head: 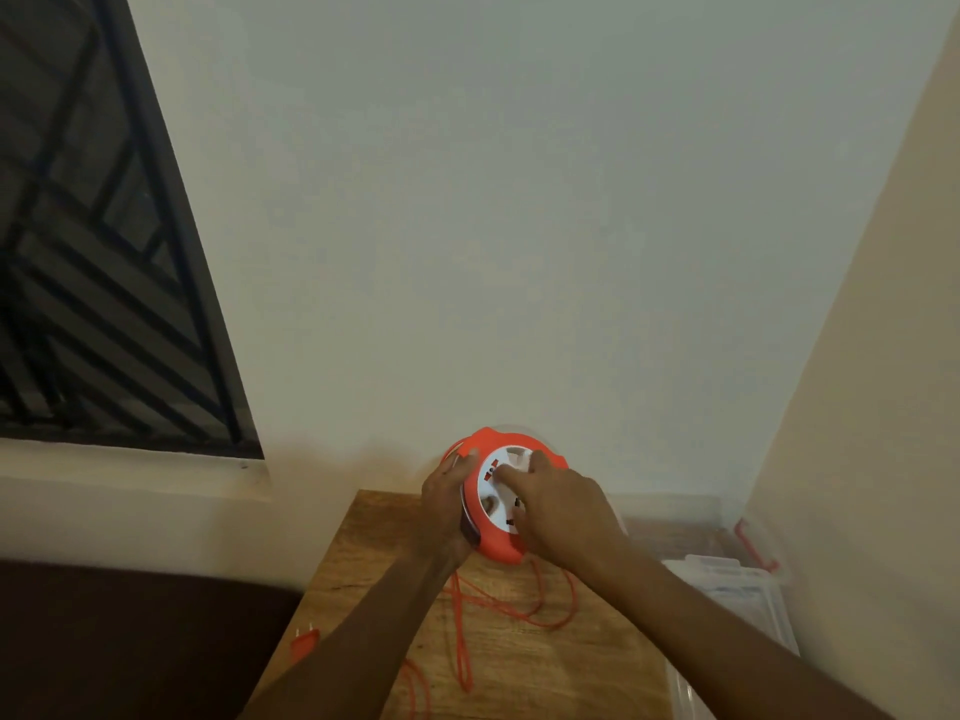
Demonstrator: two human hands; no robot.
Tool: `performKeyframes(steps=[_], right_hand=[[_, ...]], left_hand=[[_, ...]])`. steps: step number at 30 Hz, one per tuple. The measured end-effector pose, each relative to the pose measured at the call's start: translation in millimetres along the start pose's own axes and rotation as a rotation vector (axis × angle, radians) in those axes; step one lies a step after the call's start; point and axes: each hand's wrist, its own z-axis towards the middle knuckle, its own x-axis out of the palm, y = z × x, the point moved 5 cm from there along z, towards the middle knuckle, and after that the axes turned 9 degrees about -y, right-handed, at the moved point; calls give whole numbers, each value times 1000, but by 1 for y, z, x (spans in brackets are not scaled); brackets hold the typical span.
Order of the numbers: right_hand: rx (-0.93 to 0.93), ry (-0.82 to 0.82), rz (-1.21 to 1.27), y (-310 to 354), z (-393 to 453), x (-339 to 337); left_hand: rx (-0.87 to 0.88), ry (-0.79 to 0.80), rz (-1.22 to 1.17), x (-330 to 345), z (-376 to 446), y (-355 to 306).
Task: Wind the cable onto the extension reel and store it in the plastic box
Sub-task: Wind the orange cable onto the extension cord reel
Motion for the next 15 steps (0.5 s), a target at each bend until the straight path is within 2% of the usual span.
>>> performKeyframes(steps=[3,5,11,15], right_hand=[[-386,86,-112,2,-3,4],[-510,150,-162,-1,-4,-2],[-634,203,-278,2,-2,-25],[-626,227,-330,5,1,-28]], left_hand=[[-20,-2,-68,-1,-2,-3],[-48,14,-79,-1,-9,-6],[-105,25,-55,-6,-14,-3],[-129,78,-52,-6,-14,-4]])
